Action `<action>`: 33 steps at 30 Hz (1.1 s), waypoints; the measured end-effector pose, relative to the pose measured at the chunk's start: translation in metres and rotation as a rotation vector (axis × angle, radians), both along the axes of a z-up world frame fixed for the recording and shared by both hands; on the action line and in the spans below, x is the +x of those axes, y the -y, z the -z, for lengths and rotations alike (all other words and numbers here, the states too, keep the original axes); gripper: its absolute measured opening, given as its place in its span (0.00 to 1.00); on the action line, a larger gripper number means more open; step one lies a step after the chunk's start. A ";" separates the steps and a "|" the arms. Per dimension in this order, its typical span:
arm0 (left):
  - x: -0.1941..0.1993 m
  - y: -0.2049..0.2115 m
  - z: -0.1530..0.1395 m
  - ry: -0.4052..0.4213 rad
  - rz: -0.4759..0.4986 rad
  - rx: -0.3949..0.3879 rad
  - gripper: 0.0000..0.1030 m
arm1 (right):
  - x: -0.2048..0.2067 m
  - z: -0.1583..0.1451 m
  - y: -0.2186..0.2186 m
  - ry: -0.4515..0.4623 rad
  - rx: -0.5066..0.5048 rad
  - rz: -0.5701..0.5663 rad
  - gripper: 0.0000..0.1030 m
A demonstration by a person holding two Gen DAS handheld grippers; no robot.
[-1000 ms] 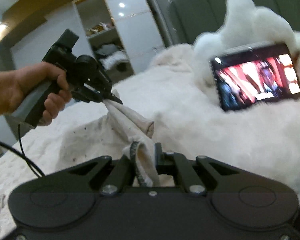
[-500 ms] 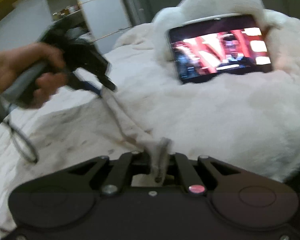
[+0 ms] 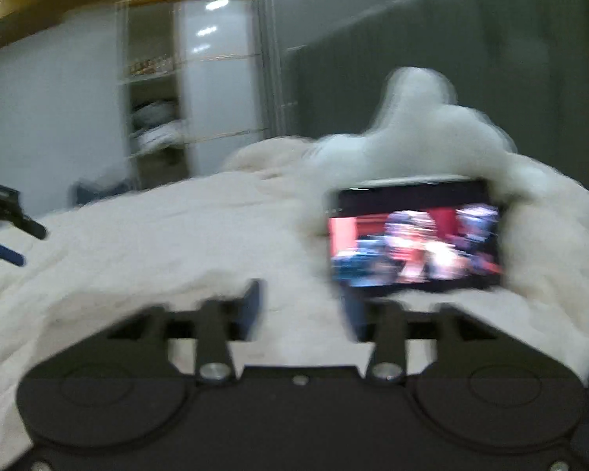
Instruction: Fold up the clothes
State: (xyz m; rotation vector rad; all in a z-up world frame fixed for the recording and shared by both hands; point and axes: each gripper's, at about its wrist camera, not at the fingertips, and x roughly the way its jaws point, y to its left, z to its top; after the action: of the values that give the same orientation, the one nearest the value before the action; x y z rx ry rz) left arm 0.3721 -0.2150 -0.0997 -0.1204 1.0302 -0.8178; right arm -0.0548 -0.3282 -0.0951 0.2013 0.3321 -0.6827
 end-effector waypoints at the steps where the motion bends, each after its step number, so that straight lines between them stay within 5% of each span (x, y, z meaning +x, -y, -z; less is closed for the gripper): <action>1: 0.002 -0.011 0.012 -0.039 -0.003 -0.008 0.80 | 0.010 -0.003 -0.011 -0.033 -0.007 -0.066 0.66; 4: 0.008 -0.045 0.072 -0.232 0.024 -0.119 0.80 | 0.039 -0.013 -0.050 -0.129 -0.005 -0.225 0.71; 9: 0.010 -0.044 0.108 -0.370 0.099 -0.366 0.80 | 0.095 -0.007 -0.120 -0.340 0.049 -0.463 0.75; 12: 0.015 -0.031 0.108 -0.402 0.169 -0.415 0.81 | 0.122 0.005 -0.155 -0.464 -0.071 -0.490 0.74; 15: 0.022 -0.009 0.111 -0.389 0.197 -0.345 0.79 | 0.145 0.020 -0.170 -0.550 -0.154 -0.467 0.68; 19: 0.029 0.013 0.117 -0.381 0.180 -0.251 0.35 | 0.176 0.072 -0.177 -0.826 -0.295 -0.447 0.44; 22: 0.031 0.024 0.112 -0.335 0.212 -0.219 0.26 | 0.176 0.077 -0.171 -0.826 -0.298 -0.446 0.22; 24: 0.031 0.023 0.090 -0.280 0.227 -0.237 0.24 | 0.178 0.069 -0.166 -0.811 -0.309 -0.443 0.17; 28: 0.045 0.020 0.033 -0.179 0.186 -0.309 0.23 | 0.195 0.029 -0.152 -0.739 -0.368 -0.431 0.14; 33: 0.065 -0.046 -0.045 -0.010 -0.044 -0.441 0.23 | 0.237 -0.021 -0.147 -0.644 -0.625 -0.524 0.14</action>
State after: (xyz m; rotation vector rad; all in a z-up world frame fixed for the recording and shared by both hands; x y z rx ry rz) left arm 0.4376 -0.1686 -0.0550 -0.5210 0.8395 -0.9946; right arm 0.1822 -0.1808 -0.0745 -0.6987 0.7332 -0.2851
